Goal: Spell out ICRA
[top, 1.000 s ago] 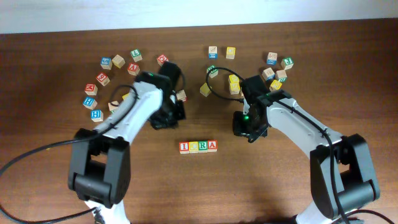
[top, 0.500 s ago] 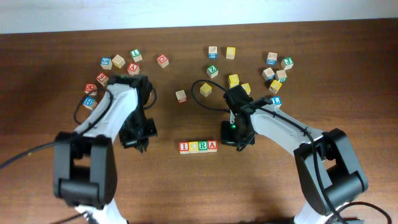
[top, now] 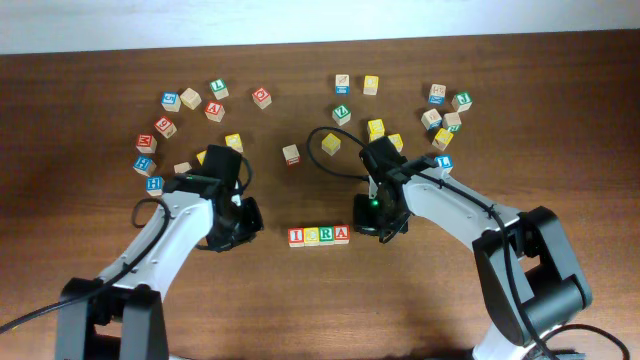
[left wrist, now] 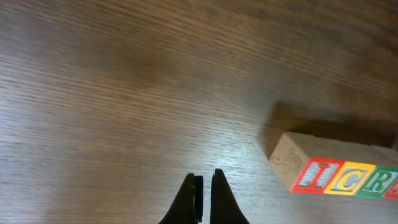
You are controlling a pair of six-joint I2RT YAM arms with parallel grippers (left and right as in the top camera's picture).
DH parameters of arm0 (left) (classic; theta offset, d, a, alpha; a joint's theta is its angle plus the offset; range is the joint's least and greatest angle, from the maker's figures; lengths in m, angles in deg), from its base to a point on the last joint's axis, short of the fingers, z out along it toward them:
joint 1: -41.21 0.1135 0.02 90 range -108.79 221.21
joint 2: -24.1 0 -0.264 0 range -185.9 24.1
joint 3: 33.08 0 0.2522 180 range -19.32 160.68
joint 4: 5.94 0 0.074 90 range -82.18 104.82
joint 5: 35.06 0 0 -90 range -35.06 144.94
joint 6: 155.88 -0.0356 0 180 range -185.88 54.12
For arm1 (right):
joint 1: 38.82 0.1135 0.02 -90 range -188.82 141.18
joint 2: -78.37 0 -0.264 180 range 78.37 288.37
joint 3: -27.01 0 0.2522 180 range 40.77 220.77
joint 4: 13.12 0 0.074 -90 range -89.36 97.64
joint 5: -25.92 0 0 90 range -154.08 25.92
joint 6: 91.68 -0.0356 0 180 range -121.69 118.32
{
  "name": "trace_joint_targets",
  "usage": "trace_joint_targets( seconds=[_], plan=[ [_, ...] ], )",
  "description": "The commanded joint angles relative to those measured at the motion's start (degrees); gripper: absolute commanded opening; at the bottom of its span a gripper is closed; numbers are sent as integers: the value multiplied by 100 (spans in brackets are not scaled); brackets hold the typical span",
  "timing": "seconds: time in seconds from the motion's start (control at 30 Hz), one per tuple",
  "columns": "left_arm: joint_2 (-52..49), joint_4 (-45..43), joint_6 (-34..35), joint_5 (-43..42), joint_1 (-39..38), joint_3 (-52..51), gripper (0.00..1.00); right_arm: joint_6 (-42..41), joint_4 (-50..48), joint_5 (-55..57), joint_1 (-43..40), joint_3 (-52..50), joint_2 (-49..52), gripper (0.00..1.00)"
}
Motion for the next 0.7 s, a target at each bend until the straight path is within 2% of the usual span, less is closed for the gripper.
trace_joint_targets(
  seconds=[0.0, 0.13, 0.2, 0.67],
  plan=[
    [-258, -170, 494, 197, -358, -28, 0, -192, 2, -74, 133, -52, 42, 5],
    [-697, -260, 623, 431, -413, -28, 0, -195, 2, -76, 262, -52, 42, 5],
    [-782, -389, 616, 118, -417, -28, 0, -223, 0, -76, 284, -52, 42, 5],
    [-782, -726, 599, -107, -839, -28, 0, -219, -9, -101, 313, -52, 72, 5]
  ],
)
